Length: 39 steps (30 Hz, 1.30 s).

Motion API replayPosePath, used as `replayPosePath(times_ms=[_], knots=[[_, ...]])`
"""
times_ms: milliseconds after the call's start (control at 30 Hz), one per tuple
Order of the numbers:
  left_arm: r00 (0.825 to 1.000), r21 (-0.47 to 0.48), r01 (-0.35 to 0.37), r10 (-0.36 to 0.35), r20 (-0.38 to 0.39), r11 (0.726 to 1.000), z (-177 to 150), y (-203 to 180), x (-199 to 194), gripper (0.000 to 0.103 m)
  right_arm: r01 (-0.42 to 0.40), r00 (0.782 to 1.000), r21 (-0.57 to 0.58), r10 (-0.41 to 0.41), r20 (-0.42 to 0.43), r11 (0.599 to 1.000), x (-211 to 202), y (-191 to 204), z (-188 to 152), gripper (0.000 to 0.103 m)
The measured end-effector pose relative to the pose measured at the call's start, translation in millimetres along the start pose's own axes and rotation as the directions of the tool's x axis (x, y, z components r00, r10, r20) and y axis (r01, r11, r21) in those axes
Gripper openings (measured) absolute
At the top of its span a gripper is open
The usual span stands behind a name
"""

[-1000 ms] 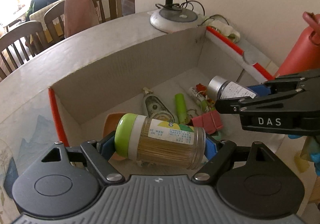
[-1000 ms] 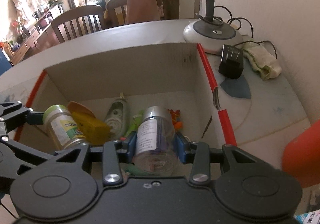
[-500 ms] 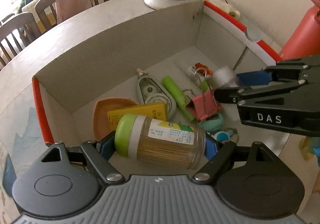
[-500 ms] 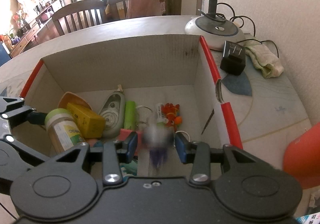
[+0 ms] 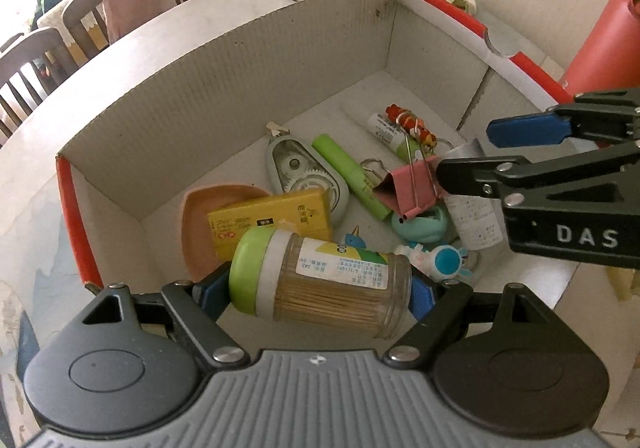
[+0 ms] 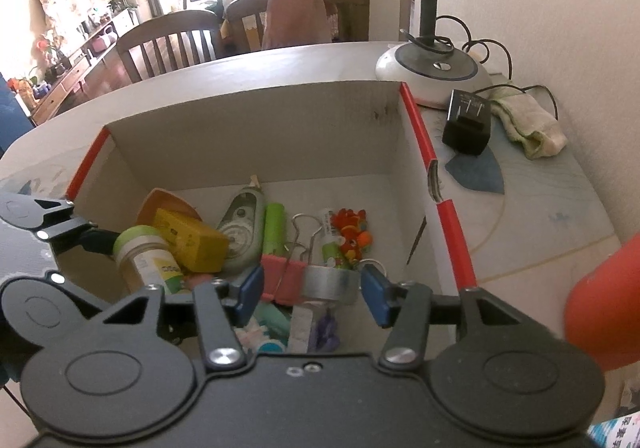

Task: Organize rigid objects
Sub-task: 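Open both grippers to drop the jar and pill bottle inside, then lift both grippers out of the box and withdraw from it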

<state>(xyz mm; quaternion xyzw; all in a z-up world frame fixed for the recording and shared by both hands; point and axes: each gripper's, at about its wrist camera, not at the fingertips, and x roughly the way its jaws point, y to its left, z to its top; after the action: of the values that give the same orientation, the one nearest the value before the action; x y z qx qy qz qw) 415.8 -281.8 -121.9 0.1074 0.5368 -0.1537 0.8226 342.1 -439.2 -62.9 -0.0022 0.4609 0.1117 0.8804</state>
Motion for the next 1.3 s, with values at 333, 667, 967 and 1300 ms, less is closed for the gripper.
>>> replayPosePath(times_ms=[333,667,967,1300], knots=[[0.999,-0.031,-0.050,0.050,0.006,0.998,-3,-4,-9,0.085,-0.022,0.999,-0.011,0.023,0.027,1.000,-13,4,-3,0.063],[0.998,-0.070,-0.048,0.050,0.036,0.996,-12,-4,-28,0.087,-0.041,0.997,-0.020,0.042,0.062,0.999,-32,9,-6,0.065],[0.992,-0.106,-0.036,0.049,0.117,0.994,-26,-9,-58,0.087,-0.052,0.993,-0.029,0.054,0.102,0.998,-59,18,-12,0.068],[0.973,-0.121,-0.017,0.044,0.225,0.993,-51,-2,-101,0.087,-0.071,0.985,-0.017,0.073,0.156,0.997,-90,34,-24,0.077]])
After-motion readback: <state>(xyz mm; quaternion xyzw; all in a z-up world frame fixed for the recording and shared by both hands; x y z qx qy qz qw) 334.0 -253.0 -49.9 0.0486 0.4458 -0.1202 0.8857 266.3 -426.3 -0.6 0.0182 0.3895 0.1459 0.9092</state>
